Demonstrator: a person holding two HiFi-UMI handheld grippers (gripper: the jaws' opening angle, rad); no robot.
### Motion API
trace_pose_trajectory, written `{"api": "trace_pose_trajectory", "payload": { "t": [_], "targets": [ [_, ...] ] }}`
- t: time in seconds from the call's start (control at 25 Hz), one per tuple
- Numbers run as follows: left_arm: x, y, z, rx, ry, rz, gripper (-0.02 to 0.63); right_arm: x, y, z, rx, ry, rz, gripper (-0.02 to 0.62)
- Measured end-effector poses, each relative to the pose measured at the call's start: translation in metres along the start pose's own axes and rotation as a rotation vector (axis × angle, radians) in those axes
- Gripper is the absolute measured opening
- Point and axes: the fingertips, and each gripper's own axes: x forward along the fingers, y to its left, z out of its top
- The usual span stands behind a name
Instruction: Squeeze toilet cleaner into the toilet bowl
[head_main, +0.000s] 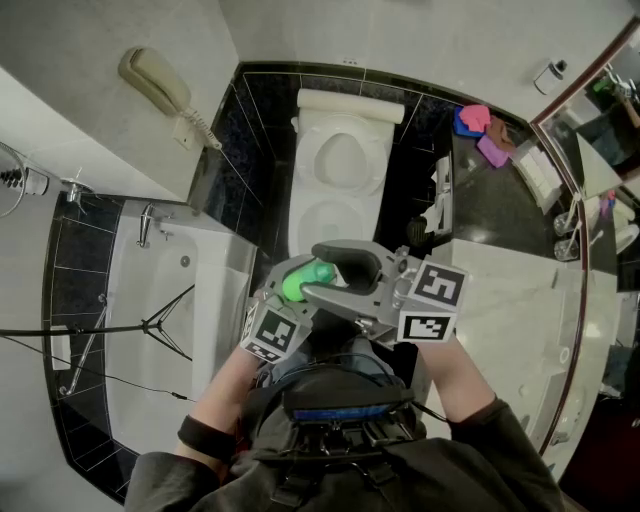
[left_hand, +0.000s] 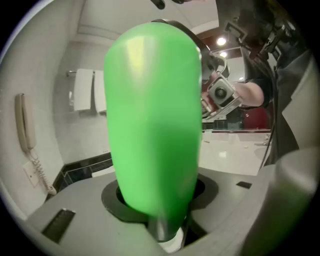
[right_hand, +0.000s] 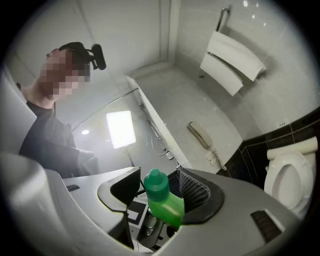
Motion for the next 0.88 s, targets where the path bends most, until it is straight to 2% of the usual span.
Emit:
{"api": "trace_pose_trajectory", "payload": {
  "t": [0.12,0.2,0.4,0.6,0.68,0.8,0.88],
  "targets": [
    [0.006,0.019,-0.019,-0.014,0.046,0.155,0.193,-0.001,-0.011,-0.004,0.111,0.025,-0.063,0.264],
    [0.007,0.032,-0.025,-0.014,0.068,0.231,0.193,-0.001,-0.017,-0.009,0.164,0.055,-0.104,0.264],
    [0.009,0.048,-0.036,0.060,0.126,0.330,0.193,-0.003,-0.027,-0.016,0.262,0.071,-0.143,0.257],
    [0.010,0.050,-0.040,0.100,0.150,0.352,0.193,-0.003,-0.031,-0.021,0.280,0.087,-0.146,0.196],
    [0.009,0.050,-0.040,0.107,0.153,0.349,0.193,-0.004,-0.034,-0.022,0.276,0.092,-0.155,0.141],
    [0.010,0.047,-0.041,0.102,0.153,0.309,0.193,-0.004,-0.034,-0.023,0.250,0.099,-0.146,0.143],
    [0.011,0.040,-0.041,0.085,0.150,0.242,0.193,-0.003,-0.033,-0.022,0.219,0.104,-0.129,0.143]
  ]
}}
